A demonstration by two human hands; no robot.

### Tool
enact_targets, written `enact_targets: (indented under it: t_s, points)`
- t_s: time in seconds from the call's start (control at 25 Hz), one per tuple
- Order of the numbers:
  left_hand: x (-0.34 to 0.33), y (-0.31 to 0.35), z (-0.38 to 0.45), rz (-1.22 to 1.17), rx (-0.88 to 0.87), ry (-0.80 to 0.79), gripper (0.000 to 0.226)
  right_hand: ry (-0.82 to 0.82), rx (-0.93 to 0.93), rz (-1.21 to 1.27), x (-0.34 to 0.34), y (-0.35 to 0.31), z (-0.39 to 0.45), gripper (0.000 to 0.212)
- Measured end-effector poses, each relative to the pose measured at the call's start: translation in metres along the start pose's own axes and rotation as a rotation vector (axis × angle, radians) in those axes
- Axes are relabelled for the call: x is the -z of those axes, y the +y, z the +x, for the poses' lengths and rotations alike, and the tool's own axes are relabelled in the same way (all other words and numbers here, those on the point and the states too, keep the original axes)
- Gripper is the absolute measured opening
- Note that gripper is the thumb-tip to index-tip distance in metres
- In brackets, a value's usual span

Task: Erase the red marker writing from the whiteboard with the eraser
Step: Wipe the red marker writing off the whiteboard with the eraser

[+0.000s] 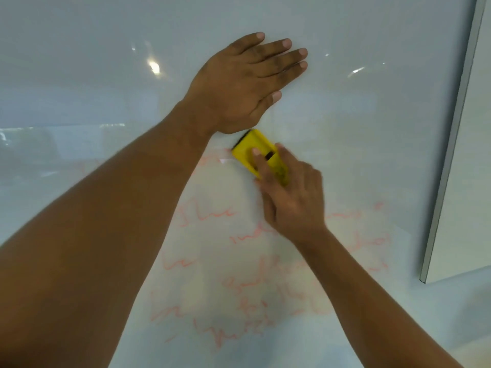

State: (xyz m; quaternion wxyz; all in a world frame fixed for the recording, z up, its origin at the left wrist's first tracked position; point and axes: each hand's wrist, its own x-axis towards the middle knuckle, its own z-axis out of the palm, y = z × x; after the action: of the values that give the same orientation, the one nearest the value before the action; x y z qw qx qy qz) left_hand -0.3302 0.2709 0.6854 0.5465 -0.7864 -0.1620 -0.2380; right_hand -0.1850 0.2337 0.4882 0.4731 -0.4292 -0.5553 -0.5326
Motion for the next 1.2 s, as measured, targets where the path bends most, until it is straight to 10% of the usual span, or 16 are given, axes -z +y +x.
enact_targets:
  t_s: [0.12,0.24,0.4,0.52,0.68,0.8,0.96,1.08,1.2]
  points:
    - [0.000,-0.001,0.000,0.004,-0.001,-0.013,0.059,0.034,-0.249,0.080,-0.002,-0.020,0.006,0.048]
    - [0.000,-0.003,-0.001,0.001,-0.023,-0.018,0.058,-0.018,0.158,-0.029,-0.004,-0.020,0.002,0.060]
    - [0.003,-0.015,-0.011,0.008,-0.024,-0.012,0.059,0.060,-0.133,0.075,-0.007,-0.027,0.006,0.052]
    - [0.006,-0.022,-0.024,0.005,-0.005,0.002,0.059,0.002,0.145,-0.020,-0.008,-0.030,-0.005,0.061]
    - [0.008,-0.033,-0.042,0.029,0.035,0.020,0.058,0.072,-0.216,0.085,-0.007,-0.025,0.009,0.048]
    - [0.011,-0.034,-0.044,0.029,0.033,-0.007,0.059,-0.020,0.098,0.021,-0.010,-0.041,-0.005,0.055]
    - [0.009,-0.036,-0.045,0.013,0.046,0.000,0.059,0.101,-0.315,0.119,-0.010,-0.037,0.010,0.054]
    - [0.009,-0.035,-0.044,0.005,0.042,0.001,0.059,0.058,-0.115,0.141,-0.012,-0.053,-0.005,0.059]
    - [0.008,-0.034,-0.046,0.012,0.059,-0.003,0.059,0.133,-0.396,0.227,-0.013,-0.048,0.007,0.059]
